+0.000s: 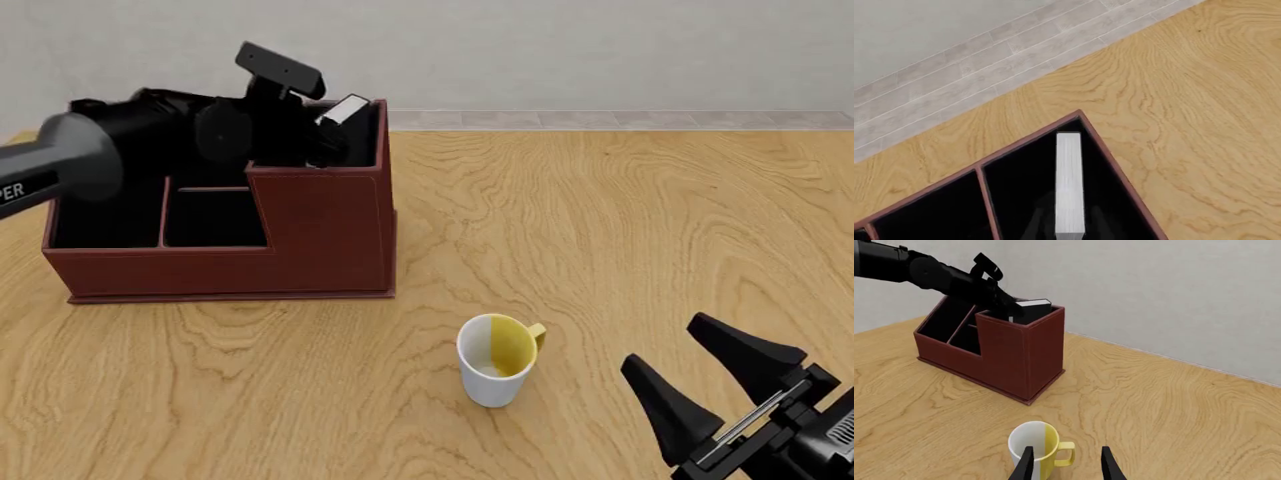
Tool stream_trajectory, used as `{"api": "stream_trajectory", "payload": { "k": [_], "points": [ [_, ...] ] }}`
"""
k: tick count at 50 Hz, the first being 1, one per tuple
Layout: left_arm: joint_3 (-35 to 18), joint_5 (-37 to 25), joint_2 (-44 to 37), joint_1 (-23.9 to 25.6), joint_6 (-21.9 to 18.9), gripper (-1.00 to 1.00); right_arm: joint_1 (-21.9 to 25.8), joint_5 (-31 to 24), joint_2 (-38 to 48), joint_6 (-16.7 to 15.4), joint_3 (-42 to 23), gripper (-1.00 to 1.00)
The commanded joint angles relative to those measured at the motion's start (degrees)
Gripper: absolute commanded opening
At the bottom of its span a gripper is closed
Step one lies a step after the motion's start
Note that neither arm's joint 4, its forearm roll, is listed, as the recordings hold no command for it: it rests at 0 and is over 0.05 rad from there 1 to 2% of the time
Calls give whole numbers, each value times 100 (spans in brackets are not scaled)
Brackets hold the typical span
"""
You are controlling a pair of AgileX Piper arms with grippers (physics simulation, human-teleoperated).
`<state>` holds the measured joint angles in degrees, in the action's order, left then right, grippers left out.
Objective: Pick up the book and place it in the right compartment of the caddy.
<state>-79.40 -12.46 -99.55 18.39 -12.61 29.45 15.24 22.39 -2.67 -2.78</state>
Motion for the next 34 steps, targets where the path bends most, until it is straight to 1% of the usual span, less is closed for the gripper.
{"api": "stream_trajectory", "payload": {
  "k": [1,19,28,33,34],
  "points": [
    [-117,19,23,-36,-68,100,-2,9,5,-4,8,100],
    [-118,59,77,-60,-120,100,5,-79,-94,7,2,100],
    [-224,-24,123,-61,-120,100,-10,-122,-151,8,-6,100],
    [-245,-106,273,-49,-142,100,-4,-145,-169,6,-12,100],
    [-257,-159,353,-28,-94,100,5,-120,-149,7,-7,100]
  ]
}}
